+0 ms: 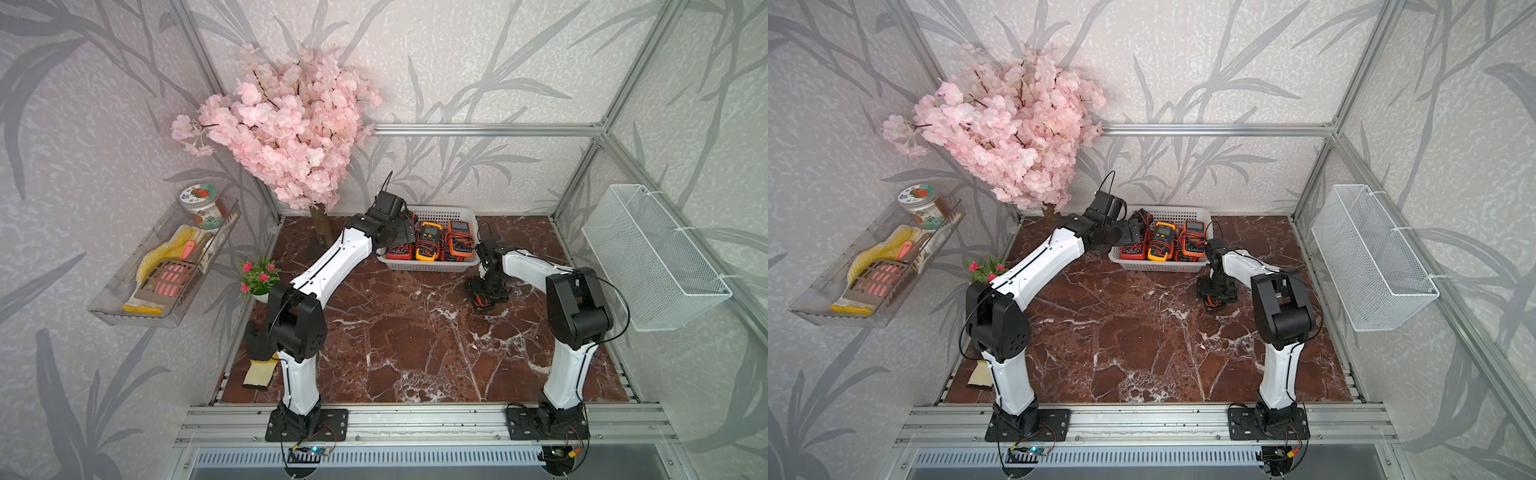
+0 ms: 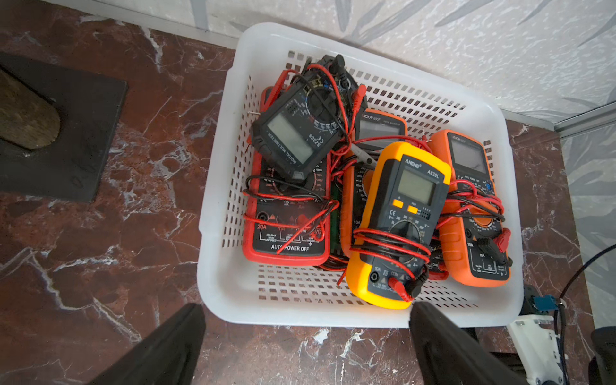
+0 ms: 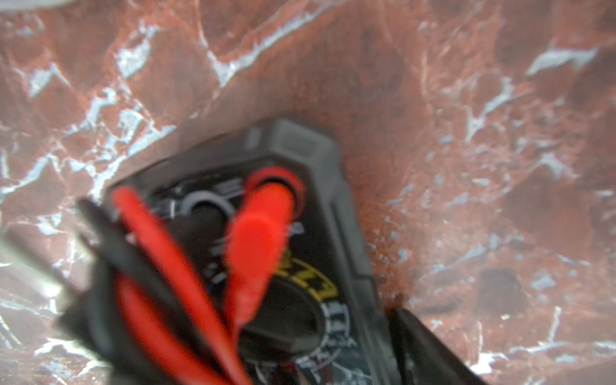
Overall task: Put the multimeter into the basket
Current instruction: Pick up the multimeter from the center of the board, then place the multimeter in the basket.
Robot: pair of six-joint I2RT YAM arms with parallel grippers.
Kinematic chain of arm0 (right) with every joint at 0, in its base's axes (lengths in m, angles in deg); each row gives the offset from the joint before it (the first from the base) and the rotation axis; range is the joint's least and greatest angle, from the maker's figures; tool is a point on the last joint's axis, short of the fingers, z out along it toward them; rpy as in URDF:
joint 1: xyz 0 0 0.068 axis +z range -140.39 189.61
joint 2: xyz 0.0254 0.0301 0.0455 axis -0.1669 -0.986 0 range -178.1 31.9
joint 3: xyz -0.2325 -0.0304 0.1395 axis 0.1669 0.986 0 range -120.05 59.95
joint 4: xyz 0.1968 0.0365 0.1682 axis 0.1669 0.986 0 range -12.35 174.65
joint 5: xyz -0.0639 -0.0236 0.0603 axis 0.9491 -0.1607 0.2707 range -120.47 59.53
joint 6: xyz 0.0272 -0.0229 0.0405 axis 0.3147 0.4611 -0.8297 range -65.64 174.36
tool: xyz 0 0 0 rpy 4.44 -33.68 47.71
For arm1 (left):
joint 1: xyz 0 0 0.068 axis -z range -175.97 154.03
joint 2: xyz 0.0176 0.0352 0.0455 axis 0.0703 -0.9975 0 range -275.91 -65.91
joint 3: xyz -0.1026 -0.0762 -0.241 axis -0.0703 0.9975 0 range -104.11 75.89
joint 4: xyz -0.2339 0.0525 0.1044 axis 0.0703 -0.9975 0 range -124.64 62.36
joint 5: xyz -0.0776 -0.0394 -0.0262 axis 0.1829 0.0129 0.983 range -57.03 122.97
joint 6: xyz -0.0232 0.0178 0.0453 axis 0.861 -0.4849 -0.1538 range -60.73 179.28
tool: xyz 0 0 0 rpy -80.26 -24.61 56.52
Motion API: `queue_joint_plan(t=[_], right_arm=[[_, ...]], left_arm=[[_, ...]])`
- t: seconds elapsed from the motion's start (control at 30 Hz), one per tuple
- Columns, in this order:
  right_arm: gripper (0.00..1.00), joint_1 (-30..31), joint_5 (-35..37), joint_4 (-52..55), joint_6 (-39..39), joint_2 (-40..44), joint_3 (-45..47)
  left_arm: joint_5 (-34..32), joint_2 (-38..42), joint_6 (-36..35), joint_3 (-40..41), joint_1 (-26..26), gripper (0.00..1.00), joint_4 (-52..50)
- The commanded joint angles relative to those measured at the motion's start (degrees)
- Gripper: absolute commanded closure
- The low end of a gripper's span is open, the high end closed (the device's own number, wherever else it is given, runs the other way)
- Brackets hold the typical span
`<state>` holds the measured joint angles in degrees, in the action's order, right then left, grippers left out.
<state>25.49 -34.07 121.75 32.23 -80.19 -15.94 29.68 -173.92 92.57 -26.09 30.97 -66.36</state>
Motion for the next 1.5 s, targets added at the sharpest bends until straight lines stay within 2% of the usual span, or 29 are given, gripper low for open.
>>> queue_joint_plan(t=[0.0,0.23,0.63,0.9,1.13,1.47], right_arm=[[0.28,1.6,-0.7,1.8,1.2,-1.2,-0.1],[0.42,1.7,-0.9,3.0,-0.7,3.9,2.9],[0.44,1.7,-1.7,7.2,-3.4,16.0,6.3],[0.44,1.7,-3.2,11.7,-4.4,21.7,0.4],[0.44,1.7,-5.4,11.1,-5.8,16.6,-12.6],[0.44,1.7,-6.5,14.1,-7.8,-3.2,-38.9]], left_arm=[[0.1,3.0,1.1,2.5,-0.2,0.0,1.8],[-0.7,6.0,1.6,8.0,-0.3,0.0,2.5],[-2.2,10.3,3.4,16.1,-0.4,0.0,3.3],[-3.3,13.0,3.4,22.0,-0.4,0.0,5.0],[-3.3,14.6,3.4,25.7,-0.4,0.0,5.3],[-2.9,16.1,3.4,29.5,-0.4,0.0,5.8]])
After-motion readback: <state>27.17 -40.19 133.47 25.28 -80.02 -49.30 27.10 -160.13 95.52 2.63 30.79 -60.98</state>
